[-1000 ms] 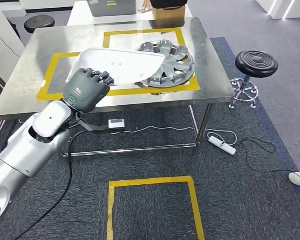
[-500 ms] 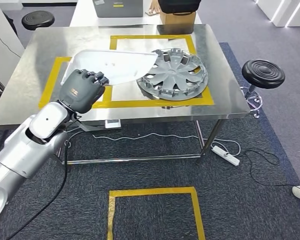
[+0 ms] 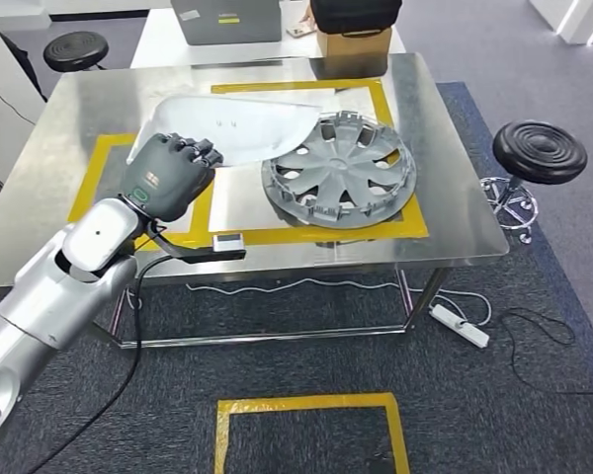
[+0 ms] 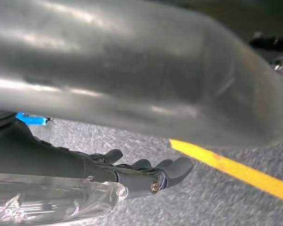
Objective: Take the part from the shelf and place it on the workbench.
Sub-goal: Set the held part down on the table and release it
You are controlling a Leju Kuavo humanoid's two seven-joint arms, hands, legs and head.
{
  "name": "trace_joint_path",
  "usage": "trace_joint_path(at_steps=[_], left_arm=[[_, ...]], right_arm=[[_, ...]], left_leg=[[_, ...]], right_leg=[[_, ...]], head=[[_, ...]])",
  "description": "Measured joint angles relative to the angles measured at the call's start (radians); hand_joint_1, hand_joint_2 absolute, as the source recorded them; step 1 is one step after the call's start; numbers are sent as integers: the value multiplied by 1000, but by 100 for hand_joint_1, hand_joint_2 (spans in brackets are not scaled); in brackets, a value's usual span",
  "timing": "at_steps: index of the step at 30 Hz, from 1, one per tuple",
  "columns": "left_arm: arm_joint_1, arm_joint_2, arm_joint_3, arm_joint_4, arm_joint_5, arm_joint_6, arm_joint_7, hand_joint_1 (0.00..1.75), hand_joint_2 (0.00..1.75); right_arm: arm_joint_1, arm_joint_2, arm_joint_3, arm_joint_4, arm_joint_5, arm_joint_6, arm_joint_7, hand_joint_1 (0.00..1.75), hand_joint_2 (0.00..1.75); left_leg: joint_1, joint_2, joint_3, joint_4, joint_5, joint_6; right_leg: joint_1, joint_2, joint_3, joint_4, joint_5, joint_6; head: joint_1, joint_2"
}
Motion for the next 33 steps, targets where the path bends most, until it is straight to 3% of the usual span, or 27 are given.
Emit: trace_joint_path(at_steps=[2,3,4,5,8,9,12,14,16,17,18,19,21,22,23,25,29,33], left_arm=[[8,2,-1,0,0,0,0,175,175],[10,4,-1,0,0,0,0,175,175],[11,5,-1,0,0,0,0,175,175],[12,7,-1,0,0,0,0,175,175],[13,11,-2,1,0,0,-1,175,175],[13,12,-2,1,1,1,-2,175,175],[10,12,2,0,8,11,-9,175,175],[8,11,5,-1,12,13,-14,175,175],[15,11,4,0,13,11,-16,175,175],[20,11,3,0,13,10,-17,175,175],[26,11,3,0,13,9,-19,175,175],[30,12,2,0,13,7,-21,175,175],[30,13,2,1,14,4,-23,175,175],[26,13,2,2,15,2,-24,175,175],[22,14,2,3,16,-2,-26,175,175],[12,17,5,18,20,-8,-28,175,175],[-8,20,22,97,31,13,-36,175,175],[-25,19,38,188,39,47,-49,175,175]], right_arm=[[2,0,0,0,0,0,0,0,0],[4,0,0,0,1,1,0,0,0],[5,0,0,0,1,1,0,0,0],[6,0,0,0,2,1,0,0,0],[5,1,0,0,4,0,0,0,0],[4,1,0,0,6,0,-1,0,0],[-1,0,0,0,9,0,-2,0,0],[-4,0,0,0,11,0,-2,0,0],[-4,0,0,0,11,0,-2,0,0],[-3,0,0,0,12,0,-1,0,0],[-2,0,0,0,13,0,1,0,0],[-1,0,0,0,15,0,2,0,0],[0,0,0,0,18,0,4,0,0],[-1,0,0,0,19,0,5,0,0],[-1,1,0,0,21,0,6,0,0],[-4,1,0,0,27,0,9,0,0],[-8,1,0,0,39,2,12,0,0],[-9,2,0,0,45,2,14,0,0]], left_leg=[[5,1,-76,67,-58,-7],[6,1,-96,64,-71,-8],[7,2,-104,37,-60,-9],[7,3,-101,-10,-19,-10],[7,15,-77,-177,160,-3],[6,17,-73,-201,187,4],[9,13,-63,-206,184,24],[11,11,-54,-207,172,38],[9,8,-46,-207,159,45],[8,7,-39,-207,152,46],[6,5,-31,-206,143,47],[5,4,-20,-206,135,46],[4,2,3,-205,117,43],[1,0,10,-201,108,39],[-1,-1,13,-198,102,36],[-5,-4,12,-193,97,36],[-5,0,17,-201,96,43],[-4,2,20,-207,96,33]], right_leg=[[-2,2,22,0,-22,1],[-3,4,35,0,-34,3],[-5,6,51,0,-47,6],[-6,7,67,0,-59,9],[-4,9,103,3,-97,24],[-2,9,109,1,-107,30],[-2,6,119,0,-134,47],[-2,3,80,78,-176,54],[-2,2,-10,221,-225,55],[-1,2,-52,276,-231,54],[0,2,-79,295,-215,52],[1,2,-87,275,-178,50],[3,2,-58,149,-69,43],[4,3,-37,84,-31,39],[4,3,-21,40,-10,35],[4,5,-8,10,-7,36],[4,14,-9,8,-9,36],[6,16,-9,8,-12,29]], head=[[0,0],[0,0],[0,0],[0,0],[-4,0],[-4,0],[-3,0],[0,0],[3,0],[3,0],[3,0],[3,0],[4,0],[4,0],[3,0],[3,0],[2,0],[2,0]])
